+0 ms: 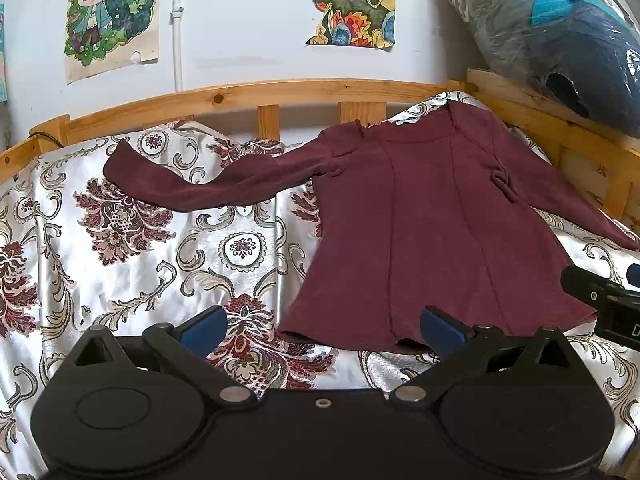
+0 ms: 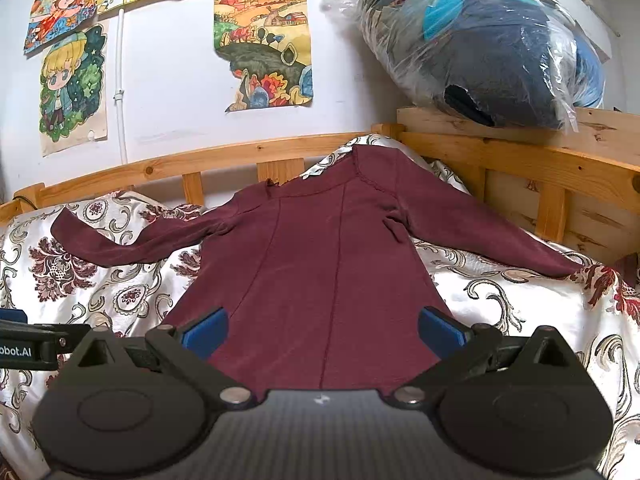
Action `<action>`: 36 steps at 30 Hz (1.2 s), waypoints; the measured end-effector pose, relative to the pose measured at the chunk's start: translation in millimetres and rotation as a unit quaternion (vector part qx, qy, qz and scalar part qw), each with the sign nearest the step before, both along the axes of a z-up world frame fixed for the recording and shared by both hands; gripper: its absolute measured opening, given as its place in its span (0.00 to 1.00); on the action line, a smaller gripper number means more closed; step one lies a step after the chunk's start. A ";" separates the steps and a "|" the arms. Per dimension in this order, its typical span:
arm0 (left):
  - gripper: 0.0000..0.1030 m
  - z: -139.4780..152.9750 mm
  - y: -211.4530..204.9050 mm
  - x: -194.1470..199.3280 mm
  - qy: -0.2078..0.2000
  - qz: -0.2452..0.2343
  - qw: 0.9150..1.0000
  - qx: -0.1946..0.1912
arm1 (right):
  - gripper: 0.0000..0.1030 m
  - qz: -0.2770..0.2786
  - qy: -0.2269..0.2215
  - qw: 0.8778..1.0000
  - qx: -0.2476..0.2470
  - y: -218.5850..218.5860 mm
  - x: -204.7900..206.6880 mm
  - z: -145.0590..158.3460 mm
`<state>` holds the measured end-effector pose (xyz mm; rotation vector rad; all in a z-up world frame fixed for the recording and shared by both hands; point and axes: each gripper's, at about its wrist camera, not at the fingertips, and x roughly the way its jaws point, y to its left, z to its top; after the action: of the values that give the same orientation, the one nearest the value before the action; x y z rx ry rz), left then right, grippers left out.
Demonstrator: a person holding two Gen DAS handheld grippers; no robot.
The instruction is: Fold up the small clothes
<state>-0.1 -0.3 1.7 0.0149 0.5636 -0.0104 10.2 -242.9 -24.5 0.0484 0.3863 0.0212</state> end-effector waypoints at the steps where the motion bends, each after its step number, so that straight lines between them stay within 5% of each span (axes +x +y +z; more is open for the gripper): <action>1: 0.99 0.3 0.0 -0.2 0.000 0.000 1.000 0.000 | 1.00 0.000 0.000 1.000 0.000 0.0 0.0 0.0; 36: 0.99 2.4 -1.8 -1.2 0.000 0.000 1.000 0.005 | 1.00 -0.005 -0.005 1.000 0.006 -3.6 -0.7 1.9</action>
<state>-1.3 -2.1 4.2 0.0239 0.5632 -0.0077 9.5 -246.5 -22.6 0.0631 0.3762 0.0141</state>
